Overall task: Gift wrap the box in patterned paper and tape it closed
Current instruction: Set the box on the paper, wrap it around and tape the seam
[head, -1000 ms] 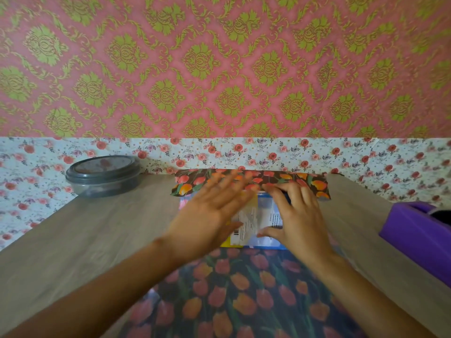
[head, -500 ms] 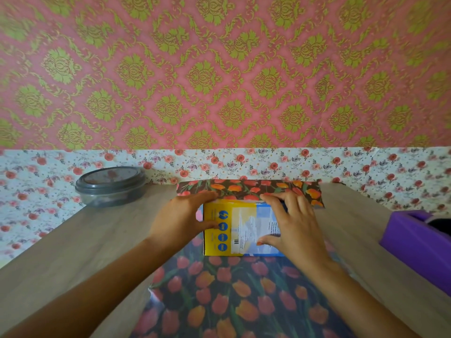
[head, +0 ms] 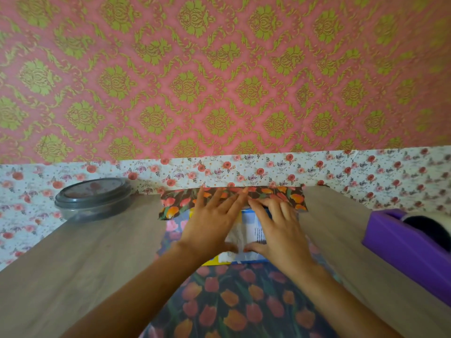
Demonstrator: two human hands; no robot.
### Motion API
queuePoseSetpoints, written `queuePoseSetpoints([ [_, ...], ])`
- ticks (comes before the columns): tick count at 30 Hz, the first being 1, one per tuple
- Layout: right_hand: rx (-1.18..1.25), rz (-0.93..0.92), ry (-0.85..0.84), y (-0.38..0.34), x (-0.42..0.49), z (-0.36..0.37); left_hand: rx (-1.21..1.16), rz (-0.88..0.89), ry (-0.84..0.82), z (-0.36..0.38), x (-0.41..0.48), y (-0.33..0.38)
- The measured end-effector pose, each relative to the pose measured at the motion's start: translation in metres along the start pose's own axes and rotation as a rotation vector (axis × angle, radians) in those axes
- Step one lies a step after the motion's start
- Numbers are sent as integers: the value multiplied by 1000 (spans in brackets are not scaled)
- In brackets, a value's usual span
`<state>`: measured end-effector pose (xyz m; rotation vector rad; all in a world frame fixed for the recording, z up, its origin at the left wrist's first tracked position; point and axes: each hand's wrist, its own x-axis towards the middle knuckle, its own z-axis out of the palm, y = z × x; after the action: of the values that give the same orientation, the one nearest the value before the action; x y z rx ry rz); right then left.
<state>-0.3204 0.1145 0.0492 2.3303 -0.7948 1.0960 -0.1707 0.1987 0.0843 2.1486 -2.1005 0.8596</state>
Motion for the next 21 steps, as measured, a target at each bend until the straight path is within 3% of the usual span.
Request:
queuePoseSetpoints([
  [6,-10,-5,12,1,-9,7,-96,-30,78,3,3,-1],
  [14,58,-92,-83,16,-12,-3,-106,-45,39,-4,1,1],
  [21,-19,-142,-123,31,-23,-23,-91,7,209,5,2,1],
])
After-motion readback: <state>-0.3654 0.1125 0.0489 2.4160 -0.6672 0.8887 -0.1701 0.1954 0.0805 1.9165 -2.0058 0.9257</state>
